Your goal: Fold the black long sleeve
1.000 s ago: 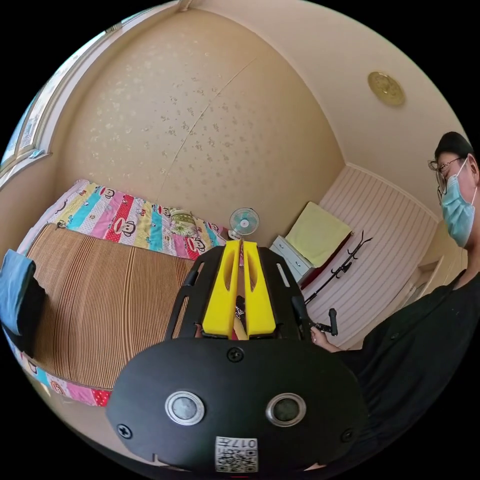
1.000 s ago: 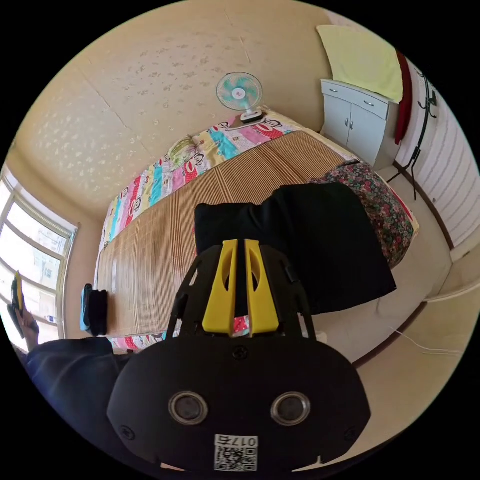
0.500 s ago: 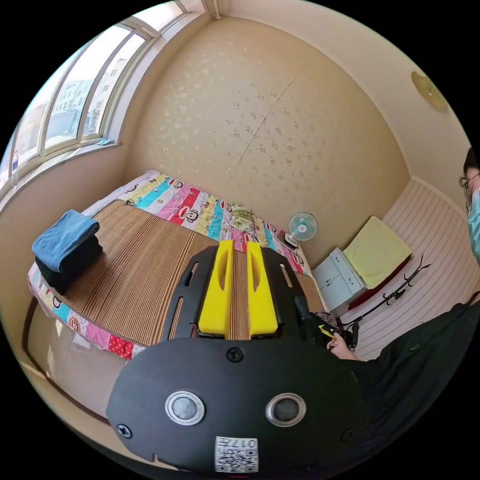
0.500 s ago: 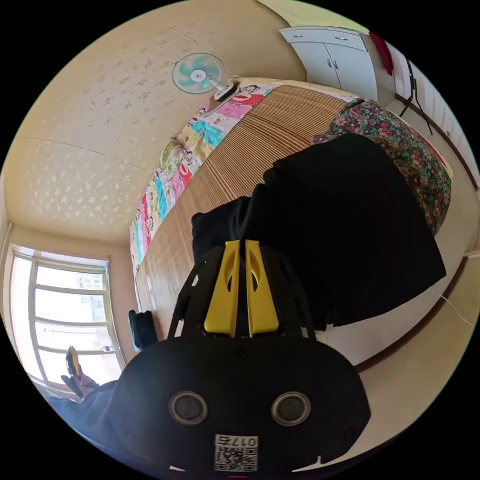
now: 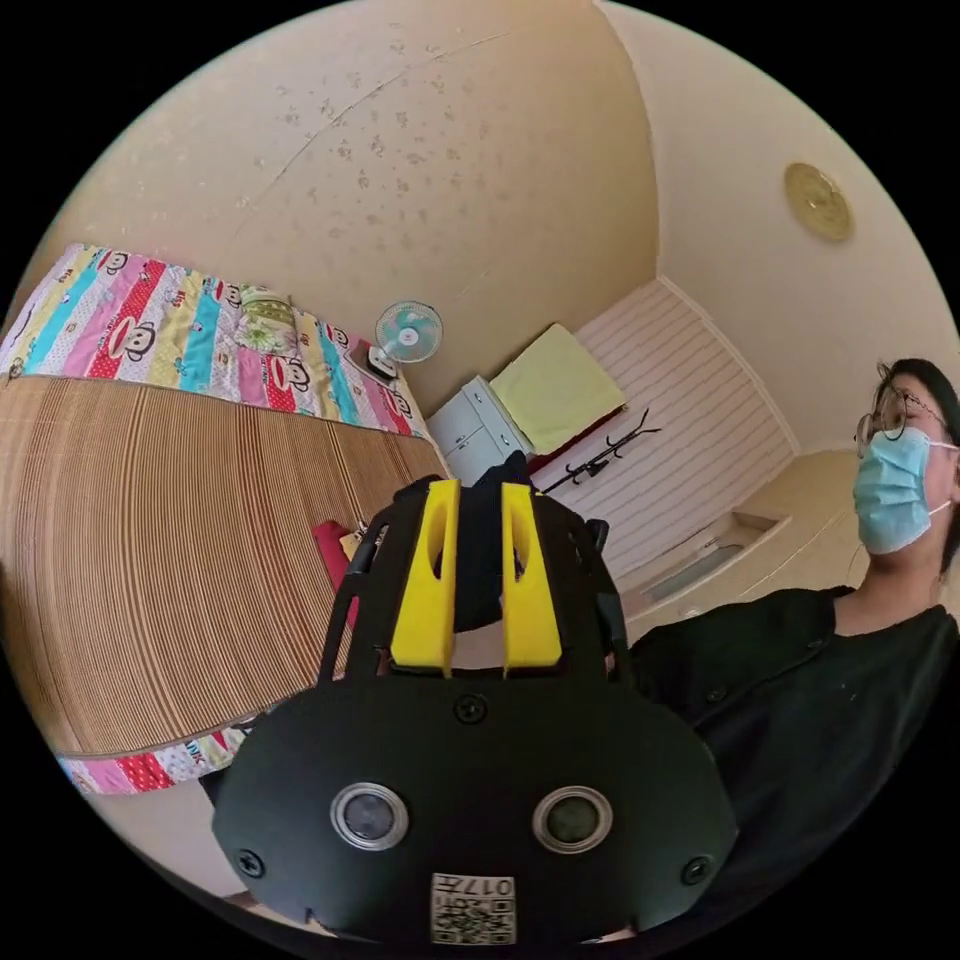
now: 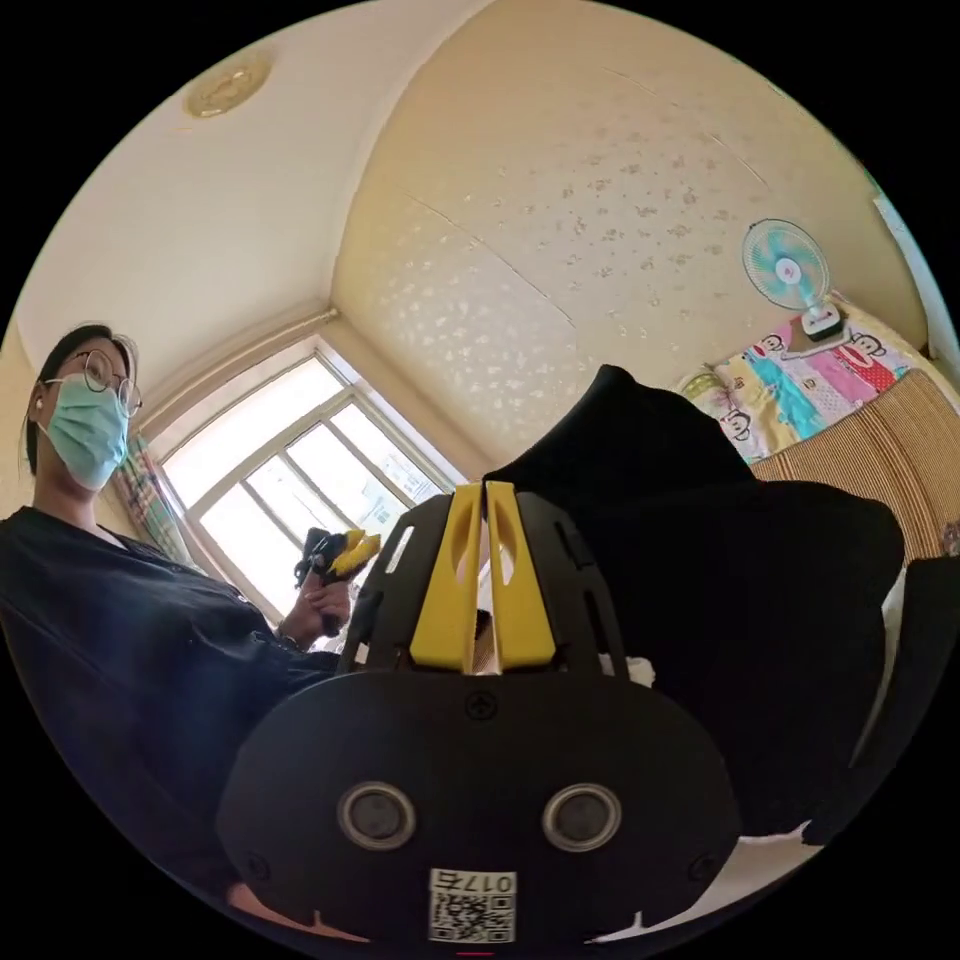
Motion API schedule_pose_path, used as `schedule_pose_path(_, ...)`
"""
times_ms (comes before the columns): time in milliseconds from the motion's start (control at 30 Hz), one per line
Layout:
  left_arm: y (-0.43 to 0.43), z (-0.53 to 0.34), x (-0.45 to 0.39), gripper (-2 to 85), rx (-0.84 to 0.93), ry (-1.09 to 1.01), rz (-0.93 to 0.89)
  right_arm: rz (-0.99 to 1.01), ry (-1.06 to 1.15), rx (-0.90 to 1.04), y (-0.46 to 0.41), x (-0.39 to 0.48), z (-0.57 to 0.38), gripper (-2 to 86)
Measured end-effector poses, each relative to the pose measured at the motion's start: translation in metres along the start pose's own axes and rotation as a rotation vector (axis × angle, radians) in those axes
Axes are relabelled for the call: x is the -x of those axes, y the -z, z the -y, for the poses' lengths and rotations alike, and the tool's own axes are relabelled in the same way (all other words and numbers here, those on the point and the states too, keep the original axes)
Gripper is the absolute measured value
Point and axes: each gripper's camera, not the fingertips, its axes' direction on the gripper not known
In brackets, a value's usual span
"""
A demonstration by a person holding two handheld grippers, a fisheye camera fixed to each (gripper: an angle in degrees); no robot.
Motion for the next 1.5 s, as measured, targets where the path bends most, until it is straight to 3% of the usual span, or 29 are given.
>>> schedule_pose_path(133,-0.003,0.017,0.046,12.5,0.077,0.119,-0.157,0.206,0.052,-0.033,-0.034,0.044,-0.004,0.5)
schedule_pose_path(367,0.038,0.022,0.128,20.8,0.143,0.412,-0.279,0.428,0.173,0.203,-0.147,0.112,-0.041,0.6)
schedule_pose_path(467,0.072,0.011,0.158,19.9,0.154,0.474,-0.275,0.462,0.141,0.284,-0.198,0.130,-0.065,0.7)
schedule_pose_path(600,0.114,-0.009,0.196,10.8,0.167,0.529,-0.415,0.500,0.172,0.398,-0.250,0.155,-0.080,0.7)
schedule_pose_path(667,0.135,-0.014,0.205,6.8,0.133,0.478,-0.491,0.508,0.198,0.439,-0.269,0.170,-0.082,0.8)
schedule_pose_path(867,0.243,0.010,0.180,5.2,0.044,-0.111,-0.681,0.552,0.458,0.452,-0.297,0.238,-0.084,1.0)
schedule_pose_path(1033,0.317,0.033,0.166,5.2,0.000,-0.513,-1.023,0.543,0.481,0.332,-0.279,0.238,-0.074,1.0)
schedule_pose_path(1200,0.317,0.062,0.154,5.2,0.106,-0.637,-1.259,0.318,0.397,0.293,-0.286,0.214,-0.067,3.5)
schedule_pose_path(1267,0.302,0.060,0.141,5.3,0.160,-0.684,-1.244,0.277,0.380,0.266,-0.293,0.213,-0.067,5.5)
schedule_pose_path(1400,0.227,0.035,0.108,5.3,0.437,-0.683,-1.179,0.215,0.372,0.235,-0.323,0.220,-0.071,9.4)
schedule_pose_path(1500,0.177,0.013,0.098,5.3,0.534,-0.635,-1.183,0.193,0.472,0.369,-0.361,0.233,-0.082,9.9)
